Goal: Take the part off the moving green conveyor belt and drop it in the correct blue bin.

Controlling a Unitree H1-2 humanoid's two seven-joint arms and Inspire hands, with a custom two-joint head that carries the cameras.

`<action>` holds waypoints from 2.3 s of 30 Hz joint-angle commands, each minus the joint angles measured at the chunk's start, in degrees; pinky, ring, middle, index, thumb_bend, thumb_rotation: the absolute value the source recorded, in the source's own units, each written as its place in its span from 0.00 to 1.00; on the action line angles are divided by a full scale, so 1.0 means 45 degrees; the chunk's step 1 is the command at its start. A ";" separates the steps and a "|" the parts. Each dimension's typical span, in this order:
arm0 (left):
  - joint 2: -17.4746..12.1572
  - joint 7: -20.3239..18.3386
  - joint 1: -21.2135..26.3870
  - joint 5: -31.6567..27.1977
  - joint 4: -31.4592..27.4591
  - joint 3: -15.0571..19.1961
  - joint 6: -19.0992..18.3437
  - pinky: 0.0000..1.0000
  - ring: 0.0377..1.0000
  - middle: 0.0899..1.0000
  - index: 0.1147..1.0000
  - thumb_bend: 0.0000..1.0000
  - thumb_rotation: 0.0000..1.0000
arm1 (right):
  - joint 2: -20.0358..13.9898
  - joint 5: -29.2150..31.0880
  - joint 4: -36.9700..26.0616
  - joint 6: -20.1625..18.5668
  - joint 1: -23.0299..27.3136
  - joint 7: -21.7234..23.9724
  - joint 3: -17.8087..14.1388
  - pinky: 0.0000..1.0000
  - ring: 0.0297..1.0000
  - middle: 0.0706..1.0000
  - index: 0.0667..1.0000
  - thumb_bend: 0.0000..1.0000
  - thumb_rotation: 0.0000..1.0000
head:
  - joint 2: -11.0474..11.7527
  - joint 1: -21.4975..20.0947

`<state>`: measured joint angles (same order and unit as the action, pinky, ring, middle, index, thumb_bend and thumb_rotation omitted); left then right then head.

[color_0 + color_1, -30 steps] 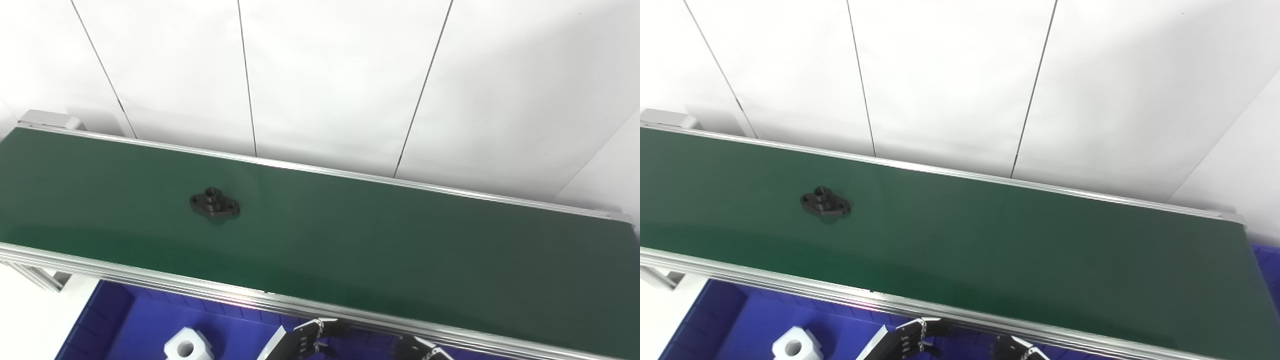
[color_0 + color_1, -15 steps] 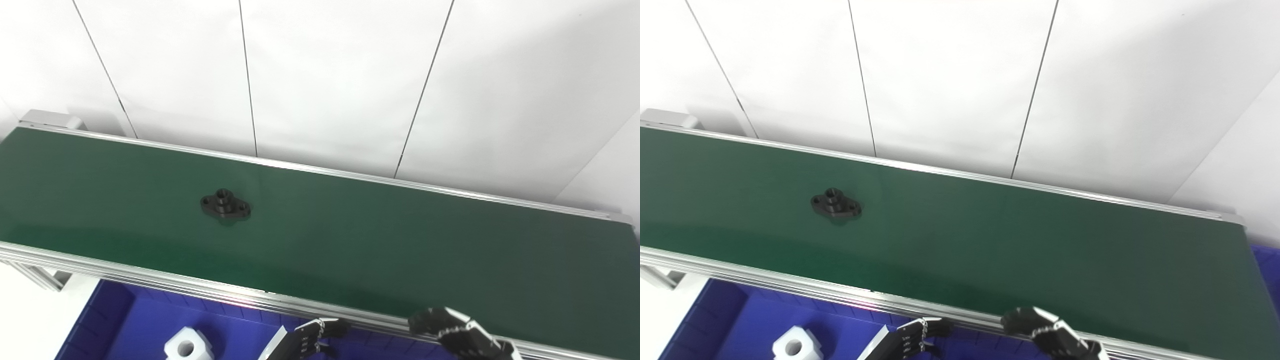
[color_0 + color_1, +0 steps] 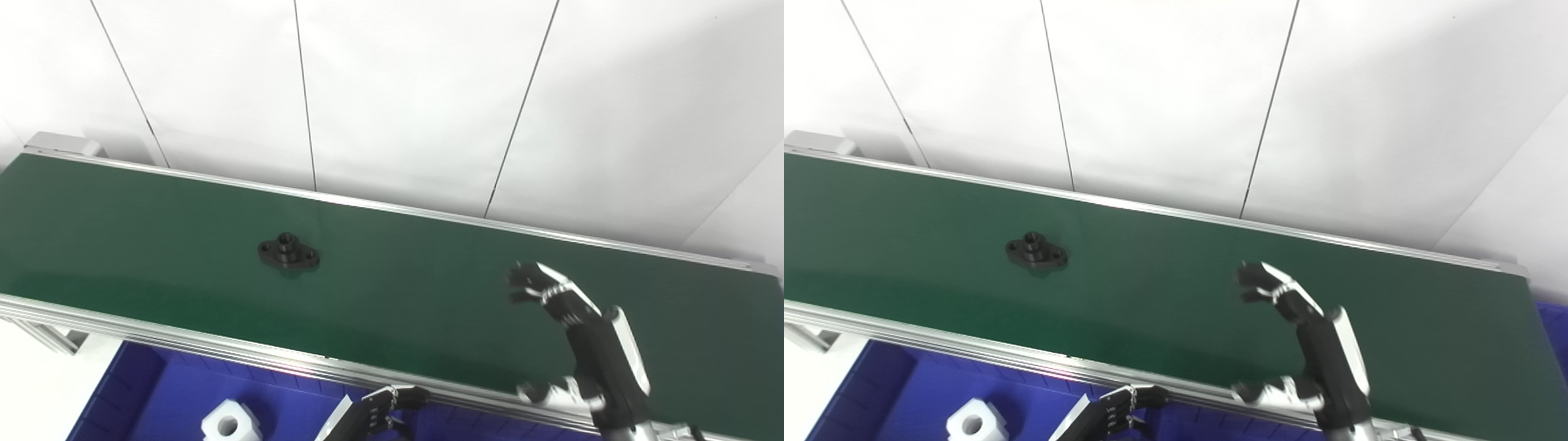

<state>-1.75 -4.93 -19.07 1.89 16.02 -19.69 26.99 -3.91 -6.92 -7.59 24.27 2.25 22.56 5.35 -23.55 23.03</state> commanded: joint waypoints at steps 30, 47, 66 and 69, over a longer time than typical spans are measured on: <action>0.0396 0.0183 0.0246 0.0425 0.0396 -0.0725 -0.0016 0.77 0.79 0.76 0.71 0.86 0.73 | 0.0491 -0.6710 0.3364 -0.0852 0.5275 -0.4198 0.2164 0.79 0.78 0.78 0.82 0.91 0.65 | 0.0116 0.0101; 0.0590 0.0468 0.0326 0.0428 0.0488 -0.0987 -0.0017 0.78 0.80 0.77 0.72 0.85 0.71 | 0.0615 -0.8603 0.7020 -0.0800 0.7110 -0.5850 0.4022 0.86 0.77 0.73 0.81 0.91 0.64 | 0.0050 0.0513; 0.0680 0.0262 0.0280 0.0367 0.0467 -0.0981 -0.0017 0.78 0.80 0.78 0.72 0.84 0.69 | 0.1338 -0.9288 1.0364 -0.1342 0.8024 -0.7164 0.5456 0.83 0.74 0.72 0.80 0.90 0.60 | 0.0016 0.0791; 0.0675 0.0371 0.0254 0.0476 0.0435 -0.1010 -0.0016 0.78 0.80 0.78 0.72 0.84 0.70 | 0.1391 -0.9251 1.0584 -0.1417 0.8053 -0.7160 0.5527 0.84 0.75 0.73 0.81 0.91 0.61 | -0.0016 0.0815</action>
<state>-0.19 -3.39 -16.64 3.39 17.88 -23.59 27.29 1.17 -49.03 40.82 18.78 35.57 -7.89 30.16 -23.55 26.72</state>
